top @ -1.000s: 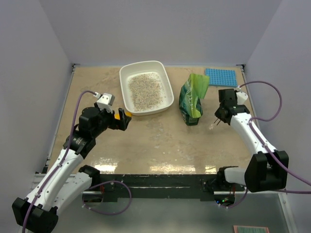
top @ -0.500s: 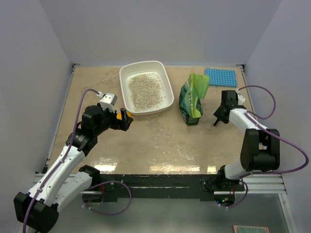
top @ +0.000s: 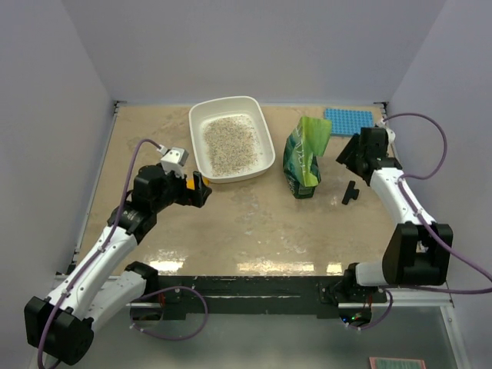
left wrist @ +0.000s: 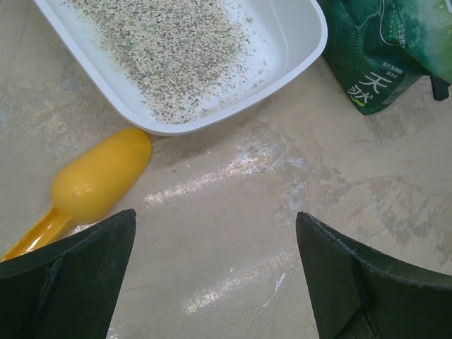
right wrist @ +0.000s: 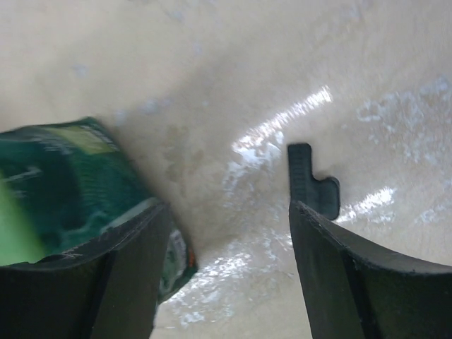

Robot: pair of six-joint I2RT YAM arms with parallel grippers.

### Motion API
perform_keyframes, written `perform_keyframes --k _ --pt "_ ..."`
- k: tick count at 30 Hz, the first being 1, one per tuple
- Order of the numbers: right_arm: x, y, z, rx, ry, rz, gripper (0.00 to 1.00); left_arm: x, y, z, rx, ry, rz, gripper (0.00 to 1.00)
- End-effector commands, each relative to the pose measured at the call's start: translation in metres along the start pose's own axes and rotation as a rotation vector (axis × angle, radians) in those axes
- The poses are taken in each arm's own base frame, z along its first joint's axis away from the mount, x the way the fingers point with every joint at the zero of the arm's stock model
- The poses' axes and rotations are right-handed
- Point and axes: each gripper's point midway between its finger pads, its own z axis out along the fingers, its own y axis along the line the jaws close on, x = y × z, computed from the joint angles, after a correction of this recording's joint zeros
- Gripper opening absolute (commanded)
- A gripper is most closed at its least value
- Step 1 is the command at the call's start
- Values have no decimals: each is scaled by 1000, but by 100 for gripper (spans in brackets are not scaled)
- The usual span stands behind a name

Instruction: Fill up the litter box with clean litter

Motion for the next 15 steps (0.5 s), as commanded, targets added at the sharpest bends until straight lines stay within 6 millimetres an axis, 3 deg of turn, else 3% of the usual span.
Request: perform_keyframes --k 1,3,4,8,15 --pt "-54 41 -42 -215 -157 -21 71 -7 -4 2 26 -23 -5 100" --pt "-53 58 -52 -331 -168 -24 71 -6 -5 3 28 -18 -6 100" --pt "-62 68 -56 -384 -209 -10 71 -6 -5 3 31 -18 -7 100" --pt "-54 110 -77 -663 -199 -45 75 -5 -6 4 39 -10 -8 100" --pt "-45 127 -67 -800 -240 -64 83 -5 -9 4 54 -9 -3 100"
